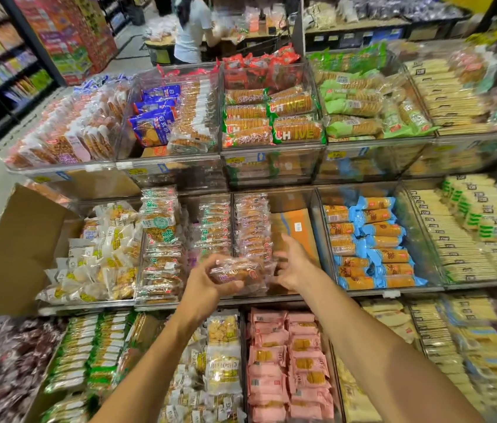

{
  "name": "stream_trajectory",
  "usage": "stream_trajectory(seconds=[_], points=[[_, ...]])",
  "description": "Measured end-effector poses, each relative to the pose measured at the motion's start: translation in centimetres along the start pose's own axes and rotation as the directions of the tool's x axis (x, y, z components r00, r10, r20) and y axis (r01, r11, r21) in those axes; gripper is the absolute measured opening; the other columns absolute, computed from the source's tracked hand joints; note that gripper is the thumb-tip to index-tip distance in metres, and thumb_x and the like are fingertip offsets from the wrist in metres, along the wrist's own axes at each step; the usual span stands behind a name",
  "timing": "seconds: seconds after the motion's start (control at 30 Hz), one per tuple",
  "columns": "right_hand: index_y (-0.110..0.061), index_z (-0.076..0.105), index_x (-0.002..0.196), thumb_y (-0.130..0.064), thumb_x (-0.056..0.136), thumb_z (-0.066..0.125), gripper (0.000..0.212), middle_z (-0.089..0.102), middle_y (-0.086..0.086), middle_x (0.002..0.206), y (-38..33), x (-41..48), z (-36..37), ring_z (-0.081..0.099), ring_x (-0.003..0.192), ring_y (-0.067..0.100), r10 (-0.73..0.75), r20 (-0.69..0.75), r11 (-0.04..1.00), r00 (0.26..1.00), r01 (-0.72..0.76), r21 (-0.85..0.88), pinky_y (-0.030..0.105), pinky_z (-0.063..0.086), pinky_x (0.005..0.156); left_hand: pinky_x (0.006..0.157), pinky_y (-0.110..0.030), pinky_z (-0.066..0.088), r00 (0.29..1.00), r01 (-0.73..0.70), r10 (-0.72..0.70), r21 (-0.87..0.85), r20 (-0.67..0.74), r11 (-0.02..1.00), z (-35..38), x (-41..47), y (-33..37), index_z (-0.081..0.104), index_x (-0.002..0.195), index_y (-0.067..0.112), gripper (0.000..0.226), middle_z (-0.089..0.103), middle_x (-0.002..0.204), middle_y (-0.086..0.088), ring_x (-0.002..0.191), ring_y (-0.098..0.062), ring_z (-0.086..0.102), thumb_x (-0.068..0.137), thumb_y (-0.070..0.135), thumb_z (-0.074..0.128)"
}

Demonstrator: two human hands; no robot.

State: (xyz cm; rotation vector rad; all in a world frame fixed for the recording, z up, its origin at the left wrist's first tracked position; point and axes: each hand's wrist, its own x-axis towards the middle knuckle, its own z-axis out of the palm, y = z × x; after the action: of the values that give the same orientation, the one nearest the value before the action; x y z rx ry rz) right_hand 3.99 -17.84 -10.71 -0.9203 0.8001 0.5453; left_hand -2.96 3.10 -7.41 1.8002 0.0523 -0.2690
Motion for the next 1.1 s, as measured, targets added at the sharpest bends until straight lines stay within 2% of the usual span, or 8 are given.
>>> stream_trajectory(seconds=[0.2,0.33,0.57,0.67,0.77,0.93,1.0,1.1], points=[[-0.008,0.056,0.136,-0.063,0.083,0.073,0.079,0.039,0.020,0.159,-0.1,1.2,-2.2,0.035,0.149,0.044,-0.023,0.086,0.983,0.996,0.038,-0.178,0.061,0.048,0.108,0.081,-0.002,0.046,0.992,-0.113,0.122,0.255,-0.021,0.960,3.2,-0.7,-1.1,0.065,0.099,0.030,0.041,0.067,0.105,0.015,0.099,0.020,0.059,0.081,-0.001,0.085],[-0.009,0.053,0.141,-0.061,0.097,0.061,0.069,0.055,0.019,0.143,-0.7,0.3,-3.2,0.062,0.117,0.036,-0.039,0.144,0.952,0.989,0.081,-0.296,0.046,0.057,0.080,0.087,-0.019,0.051,0.970,-0.173,0.226,0.396,-0.091,0.902,4.3,0.5,-2.6,0.067,0.110,0.028,0.038,0.065,0.110,0.016,0.100,0.003,0.060,0.080,0.020,0.089],[-0.020,0.033,0.161,-0.074,0.099,0.041,0.083,0.034,0.010,0.166,-0.6,-1.4,-3.1,0.024,0.157,0.036,-0.046,0.201,0.817,0.978,0.153,-0.557,0.058,0.022,0.125,0.086,-0.036,0.051,0.938,-0.146,0.337,0.787,-0.082,0.599,5.0,1.1,-4.2,0.067,0.129,0.026,0.054,0.060,0.110,0.009,0.098,-0.014,0.051,0.081,0.042,0.085],[-0.020,0.029,0.164,-0.080,0.097,0.026,0.089,0.027,0.010,0.170,-0.3,-1.7,-3.1,0.026,0.157,0.029,-0.160,0.187,0.740,0.969,0.243,-0.627,0.051,0.014,0.127,0.084,-0.035,0.056,0.946,-0.157,0.319,0.766,-0.066,0.623,4.7,1.3,-4.2,0.066,0.133,0.022,0.056,0.061,0.113,0.006,0.100,-0.015,0.056,0.083,0.038,0.085],[-0.014,0.020,0.166,-0.082,0.096,0.021,0.097,0.021,0.012,0.172,0.9,-1.2,-3.0,0.019,0.159,0.029,-0.185,0.201,0.839,0.962,0.261,-0.477,0.049,0.011,0.129,0.084,-0.028,0.053,0.949,-0.185,0.313,0.743,-0.035,0.643,5.0,1.5,-3.9,0.065,0.136,0.016,0.055,0.060,0.115,0.005,0.100,-0.013,0.056,0.086,0.030,0.084],[-0.032,0.026,0.164,-0.083,0.091,0.041,0.091,0.025,-0.003,0.171,2.9,-1.3,-2.4,0.025,0.156,0.022,-0.260,0.265,0.751,0.929,0.367,-0.550,0.050,0.020,0.125,0.077,-0.006,0.043,0.977,-0.155,0.212,0.599,-0.026,0.785,4.8,1.7,-3.5,0.060,0.136,0.021,0.063,0.053,0.116,0.013,0.099,-0.003,0.056,0.083,0.045,0.084],[-0.026,0.022,0.165,-0.078,0.090,0.049,0.096,0.028,0.000,0.170,3.5,-1.2,-2.2,0.031,0.153,0.024,-0.315,0.267,0.679,0.911,0.413,-0.607,0.047,0.027,0.122,0.086,-0.013,0.052,0.982,-0.107,0.164,0.448,-0.091,0.888,4.6,1.4,-3.2,0.058,0.137,0.028,0.066,0.060,0.120,0.015,0.102,0.001,0.061,0.085,0.066,0.071],[-0.022,0.016,0.166,-0.070,0.096,0.050,0.092,0.028,0.005,0.170,4.3,-0.4,-2.1,0.033,0.153,0.027,-0.366,0.258,0.594,0.894,0.438,-0.675,0.044,0.030,0.120,0.097,-0.038,0.056,0.946,-0.034,0.095,0.199,-0.309,0.979,5.0,1.3,-3.3,0.062,0.123,0.028,0.040,0.068,0.117,0.009,0.107,-0.011,0.067,0.105,0.060,0.046]])
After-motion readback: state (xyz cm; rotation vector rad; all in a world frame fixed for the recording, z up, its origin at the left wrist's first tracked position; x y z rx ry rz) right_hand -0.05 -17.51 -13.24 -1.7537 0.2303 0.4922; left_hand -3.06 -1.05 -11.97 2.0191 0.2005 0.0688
